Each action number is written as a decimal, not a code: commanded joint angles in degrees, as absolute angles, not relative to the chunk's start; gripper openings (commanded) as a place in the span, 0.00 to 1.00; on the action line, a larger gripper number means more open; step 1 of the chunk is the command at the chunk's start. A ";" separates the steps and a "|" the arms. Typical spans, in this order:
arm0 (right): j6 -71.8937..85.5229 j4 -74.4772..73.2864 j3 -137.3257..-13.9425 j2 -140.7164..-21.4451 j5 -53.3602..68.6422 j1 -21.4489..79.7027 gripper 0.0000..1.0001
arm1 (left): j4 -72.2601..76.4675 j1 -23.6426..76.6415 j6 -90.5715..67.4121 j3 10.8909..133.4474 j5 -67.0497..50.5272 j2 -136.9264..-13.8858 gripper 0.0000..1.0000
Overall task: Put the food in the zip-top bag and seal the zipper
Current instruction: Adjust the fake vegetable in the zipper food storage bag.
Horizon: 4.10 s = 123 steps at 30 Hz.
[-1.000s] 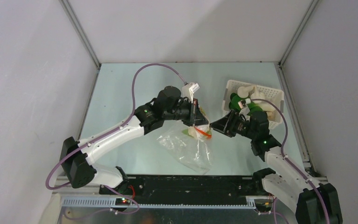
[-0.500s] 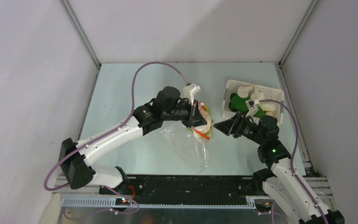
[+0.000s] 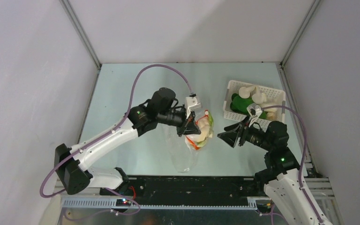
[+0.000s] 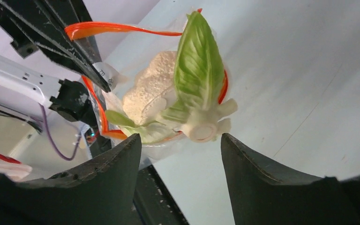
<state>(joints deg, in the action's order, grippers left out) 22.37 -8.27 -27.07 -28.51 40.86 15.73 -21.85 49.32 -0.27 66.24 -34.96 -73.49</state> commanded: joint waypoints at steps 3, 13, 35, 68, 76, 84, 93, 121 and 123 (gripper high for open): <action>9.79 -6.38 -29.61 -30.09 48.15 15.80 0.68 | -32.80 41.81 15.87 73.84 -59.44 -77.11 0.00; 2.49 0.21 -29.18 -39.66 41.60 22.59 0.67 | -42.68 39.74 22.14 80.54 -59.24 -80.86 0.00; -3.07 3.74 -30.41 -48.83 39.69 32.24 0.64 | -42.62 40.00 20.75 81.28 -57.79 -80.91 0.00; 9.21 0.59 -40.92 -47.85 15.17 46.59 0.00 | -43.26 49.37 1.13 87.53 -15.91 -79.70 0.00; 22.20 10.87 -42.19 -54.88 -7.86 50.28 0.00 | -45.46 53.91 1.23 89.87 -11.64 -82.58 0.00; 22.97 23.60 -41.92 -58.22 -11.45 53.34 0.00 | -46.15 56.11 2.13 90.09 -12.02 -83.34 0.00; 20.98 25.25 -40.44 -63.10 -10.61 57.79 0.00 | -41.95 56.19 -3.94 88.51 -9.14 -80.02 0.00; 25.22 20.84 -35.65 -50.93 -12.78 58.22 0.00 | -33.06 49.57 -12.02 79.04 -15.71 -77.19 0.01; 25.29 21.31 -35.60 -52.13 -12.62 58.19 0.00 | -32.85 49.72 -11.94 79.57 -17.30 -77.61 0.02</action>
<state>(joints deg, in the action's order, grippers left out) 23.92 16.10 -34.81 -51.90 -15.05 57.32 -36.93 49.87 -11.20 77.76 -13.91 -75.85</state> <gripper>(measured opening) 0.055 0.010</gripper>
